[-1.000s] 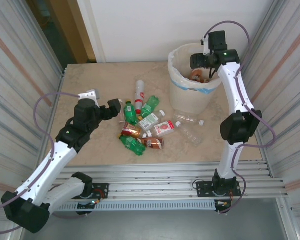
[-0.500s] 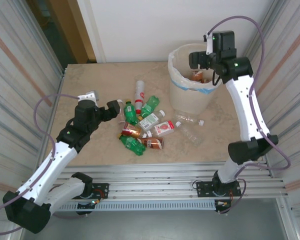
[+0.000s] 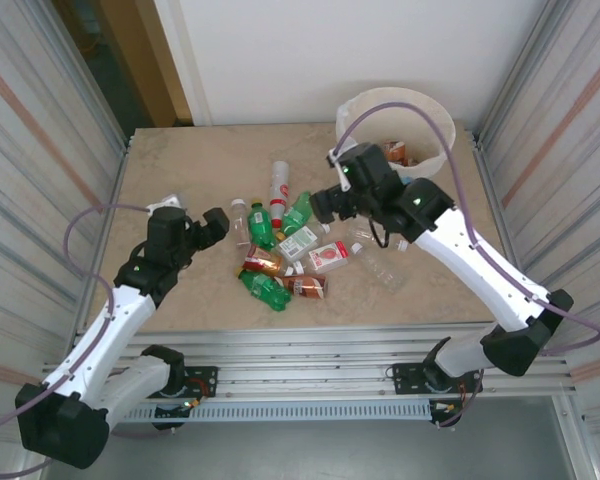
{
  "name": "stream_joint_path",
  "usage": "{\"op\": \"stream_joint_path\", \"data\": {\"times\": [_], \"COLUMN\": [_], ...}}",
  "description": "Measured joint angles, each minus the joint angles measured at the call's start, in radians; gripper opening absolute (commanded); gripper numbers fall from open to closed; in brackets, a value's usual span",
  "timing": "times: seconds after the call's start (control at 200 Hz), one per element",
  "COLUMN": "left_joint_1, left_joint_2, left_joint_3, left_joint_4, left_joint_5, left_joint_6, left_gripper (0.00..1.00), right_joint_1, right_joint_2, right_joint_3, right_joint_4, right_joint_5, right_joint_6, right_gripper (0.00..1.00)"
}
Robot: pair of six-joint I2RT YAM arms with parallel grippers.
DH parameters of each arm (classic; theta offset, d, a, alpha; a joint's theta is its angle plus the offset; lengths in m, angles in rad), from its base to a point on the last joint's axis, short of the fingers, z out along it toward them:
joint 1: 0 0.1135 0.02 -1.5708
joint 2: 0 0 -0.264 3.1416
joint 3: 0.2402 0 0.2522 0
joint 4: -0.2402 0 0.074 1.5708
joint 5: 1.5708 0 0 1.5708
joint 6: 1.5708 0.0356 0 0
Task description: Put the plastic bottles in the bin
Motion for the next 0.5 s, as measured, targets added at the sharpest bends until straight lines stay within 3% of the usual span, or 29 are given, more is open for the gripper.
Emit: {"op": "stream_joint_path", "data": {"times": [0.19, 0.501], "left_joint_1": [0.029, 0.044], "left_joint_2": [-0.005, -0.018], "left_joint_3": [-0.064, -0.092], "left_joint_4": [0.000, 0.005], "left_joint_5": [0.015, 0.014], "left_joint_6": [-0.071, -0.143], "left_gripper": [0.99, 0.99], "right_joint_1": [0.147, 0.270], "right_joint_2": [0.077, 0.318], "right_joint_3": [-0.031, -0.085], "right_joint_4": [0.014, 0.053], "right_joint_5": [-0.034, -0.177], "right_joint_6": [0.079, 0.155], "right_gripper": [0.99, 0.97]}}
